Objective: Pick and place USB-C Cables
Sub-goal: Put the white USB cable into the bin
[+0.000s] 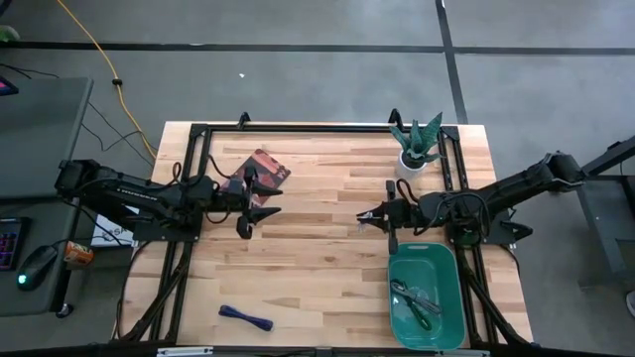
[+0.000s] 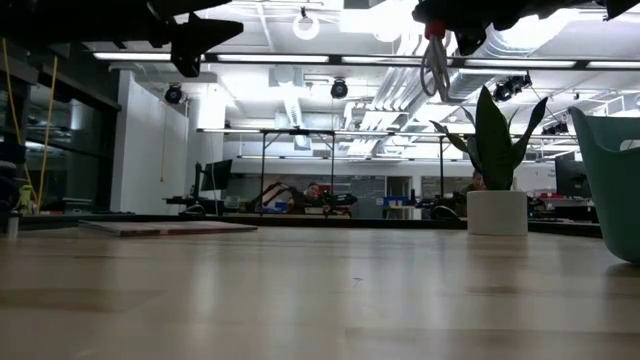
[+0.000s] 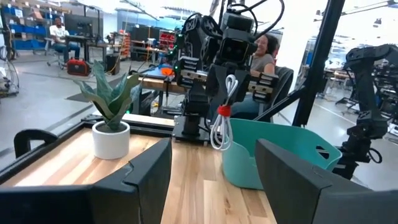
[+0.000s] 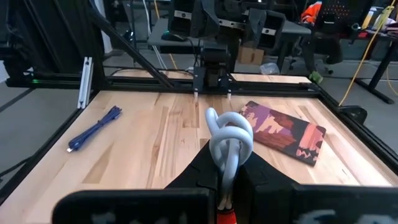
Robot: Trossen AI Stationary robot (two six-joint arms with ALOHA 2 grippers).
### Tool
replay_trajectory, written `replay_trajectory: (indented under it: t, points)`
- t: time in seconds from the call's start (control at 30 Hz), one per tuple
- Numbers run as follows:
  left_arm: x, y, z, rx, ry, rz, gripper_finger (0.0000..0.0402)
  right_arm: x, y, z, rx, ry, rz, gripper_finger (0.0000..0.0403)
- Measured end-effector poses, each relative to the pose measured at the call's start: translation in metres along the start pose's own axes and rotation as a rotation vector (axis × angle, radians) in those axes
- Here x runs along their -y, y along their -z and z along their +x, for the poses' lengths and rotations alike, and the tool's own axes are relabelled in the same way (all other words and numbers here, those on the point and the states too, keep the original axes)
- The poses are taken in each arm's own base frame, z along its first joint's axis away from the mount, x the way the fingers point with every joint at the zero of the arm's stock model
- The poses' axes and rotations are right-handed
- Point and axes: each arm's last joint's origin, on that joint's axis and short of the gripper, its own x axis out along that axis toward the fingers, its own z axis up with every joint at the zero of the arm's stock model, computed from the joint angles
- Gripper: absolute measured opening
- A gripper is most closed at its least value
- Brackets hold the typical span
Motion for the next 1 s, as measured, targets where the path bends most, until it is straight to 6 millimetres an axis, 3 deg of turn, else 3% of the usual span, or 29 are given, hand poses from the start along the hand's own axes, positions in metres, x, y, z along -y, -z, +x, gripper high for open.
replay_trajectory:
  t: [1.0]
  points:
    - [0.0001, -0.0021, -0.0008, 0.016, -0.004, 0.014, 0.0209, -0.0018, -0.0019, -0.0003, 0.017, -0.017, 0.002, 0.0002]
